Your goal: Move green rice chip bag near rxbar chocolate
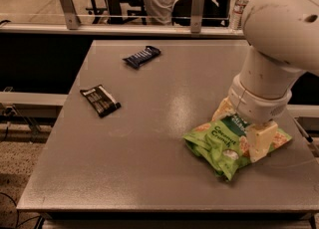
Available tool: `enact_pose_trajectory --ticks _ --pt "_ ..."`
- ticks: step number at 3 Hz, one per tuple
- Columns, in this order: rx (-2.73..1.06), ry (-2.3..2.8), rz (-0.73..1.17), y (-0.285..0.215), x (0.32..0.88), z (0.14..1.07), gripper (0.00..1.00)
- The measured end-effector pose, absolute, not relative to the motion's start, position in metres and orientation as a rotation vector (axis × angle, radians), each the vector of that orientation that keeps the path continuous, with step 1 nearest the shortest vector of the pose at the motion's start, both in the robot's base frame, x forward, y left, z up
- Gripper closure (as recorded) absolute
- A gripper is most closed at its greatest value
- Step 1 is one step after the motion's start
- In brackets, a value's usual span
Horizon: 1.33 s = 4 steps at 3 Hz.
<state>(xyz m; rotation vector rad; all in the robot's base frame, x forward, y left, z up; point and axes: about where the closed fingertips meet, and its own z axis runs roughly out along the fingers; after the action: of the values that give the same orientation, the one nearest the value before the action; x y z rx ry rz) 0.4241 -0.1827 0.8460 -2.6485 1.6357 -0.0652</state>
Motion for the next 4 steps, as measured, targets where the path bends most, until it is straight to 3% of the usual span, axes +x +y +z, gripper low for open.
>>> enact_pose_trajectory --ticks 2,3,4 --pt "-2.631 1.668 -0.097 -0.161 0.446 0.857 0.87" --pt "-2.577 1.706 -0.108 -0.133 0.472 0.875 1.0" --pt "-2.521 1.74 -0.107 -0.101 0.498 0.889 1.0"
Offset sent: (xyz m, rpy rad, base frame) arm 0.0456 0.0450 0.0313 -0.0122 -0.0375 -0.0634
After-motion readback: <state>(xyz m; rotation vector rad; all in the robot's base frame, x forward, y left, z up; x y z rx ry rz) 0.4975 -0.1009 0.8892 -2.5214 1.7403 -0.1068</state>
